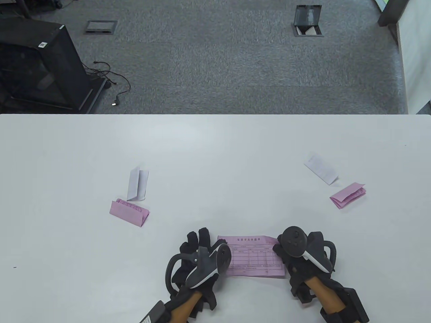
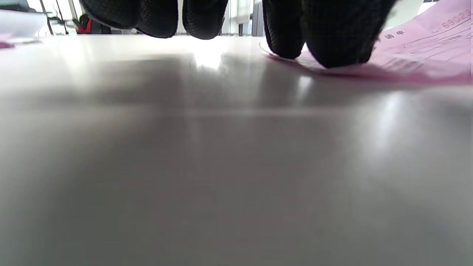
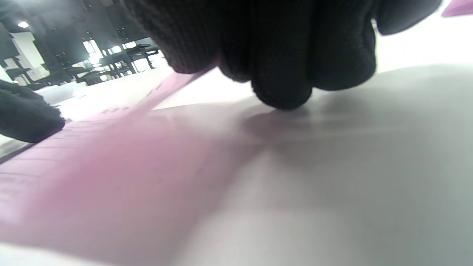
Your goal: Unfold folded invoices and stack
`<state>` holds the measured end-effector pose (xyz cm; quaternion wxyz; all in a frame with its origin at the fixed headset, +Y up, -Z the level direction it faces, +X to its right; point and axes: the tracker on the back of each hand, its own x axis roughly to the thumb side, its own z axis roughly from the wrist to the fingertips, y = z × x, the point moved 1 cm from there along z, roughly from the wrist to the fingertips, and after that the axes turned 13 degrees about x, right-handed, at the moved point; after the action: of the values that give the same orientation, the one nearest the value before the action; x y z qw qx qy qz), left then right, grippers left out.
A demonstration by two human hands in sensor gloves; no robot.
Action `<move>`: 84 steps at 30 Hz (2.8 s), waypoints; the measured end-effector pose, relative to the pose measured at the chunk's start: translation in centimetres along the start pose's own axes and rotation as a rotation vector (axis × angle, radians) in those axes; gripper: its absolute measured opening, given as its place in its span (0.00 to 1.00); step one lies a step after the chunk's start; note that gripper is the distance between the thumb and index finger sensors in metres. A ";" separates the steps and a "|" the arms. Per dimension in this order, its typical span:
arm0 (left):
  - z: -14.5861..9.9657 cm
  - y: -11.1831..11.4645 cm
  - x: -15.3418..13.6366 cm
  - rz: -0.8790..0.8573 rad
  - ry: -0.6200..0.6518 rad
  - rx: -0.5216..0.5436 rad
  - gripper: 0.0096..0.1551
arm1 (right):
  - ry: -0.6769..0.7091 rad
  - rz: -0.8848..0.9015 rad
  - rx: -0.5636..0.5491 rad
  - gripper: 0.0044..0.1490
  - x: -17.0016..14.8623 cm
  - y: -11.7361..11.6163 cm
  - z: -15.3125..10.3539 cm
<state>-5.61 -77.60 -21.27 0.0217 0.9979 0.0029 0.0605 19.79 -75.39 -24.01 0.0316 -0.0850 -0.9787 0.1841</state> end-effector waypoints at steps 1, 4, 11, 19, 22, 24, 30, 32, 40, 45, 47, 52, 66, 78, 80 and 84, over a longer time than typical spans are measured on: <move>0.1 0.1 -0.1 -0.010 -0.002 -0.009 0.36 | -0.006 -0.015 -0.035 0.33 0.1 0.4 -0.4; 0.2 0.4 -0.4 -0.065 -0.007 -0.053 0.37 | 0.055 -0.101 -0.251 0.43 1.5 2.2 -2.2; 0.2 0.5 -0.2 -0.057 0.023 -0.082 0.39 | 0.321 -0.197 0.001 0.36 8.9 -0.6 -1.5; 0.1 0.4 -0.1 -0.059 0.030 -0.105 0.39 | 0.315 -0.330 0.056 0.40 11.1 -4.0 0.4; 0.2 0.4 -0.1 -0.061 0.029 -0.110 0.40 | 0.302 -0.340 0.083 0.39 10.5 -4.2 0.5; 0.2 0.4 -0.1 -0.063 0.029 -0.112 0.40 | 0.277 -0.353 0.095 0.39 10.1 -4.0 0.5; 0.1 0.5 -0.2 -0.083 0.027 -0.124 0.40 | 0.207 -0.404 0.086 0.38 7.1 -3.2 0.1; 0.1 0.6 -0.4 -0.093 0.024 -0.127 0.40 | 0.172 -0.397 0.099 0.38 5.7 -3.0 0.0; 0.2 0.6 -0.8 -0.110 0.016 -0.133 0.41 | 0.067 -0.369 0.168 0.39 2.1 -2.2 0.1; 0.2 0.7 -1.0 -0.119 0.018 -0.138 0.42 | 0.018 -0.381 0.199 0.40 1.5 -1.9 0.2; 0.2 0.7 -1.1 -0.122 0.019 -0.140 0.42 | 0.022 -0.362 0.204 0.40 1.3 -1.9 0.3; 0.2 0.7 -1.1 -0.117 0.023 -0.143 0.42 | 0.030 -0.359 0.137 0.40 1.7 -1.6 -0.1; 0.2 0.8 -0.8 -0.109 0.039 -0.145 0.42 | 0.269 -0.260 0.061 0.38 10.6 -2.6 -0.7; 0.2 0.8 -0.7 -0.111 0.039 -0.144 0.42 | 0.270 -0.295 0.085 0.38 11.8 -4.2 0.3; 0.2 0.8 -0.7 -0.111 0.038 -0.144 0.42 | 0.266 -0.305 0.082 0.39 11.7 -4.4 0.3; 0.2 0.8 -0.7 -0.109 0.040 -0.144 0.42 | 0.255 -0.330 0.082 0.39 11.0 -4.2 0.4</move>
<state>-6.27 -78.42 -21.54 0.0966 0.9907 0.0534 0.0791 8.33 -77.42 -22.47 0.1880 0.0551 -0.9592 0.2037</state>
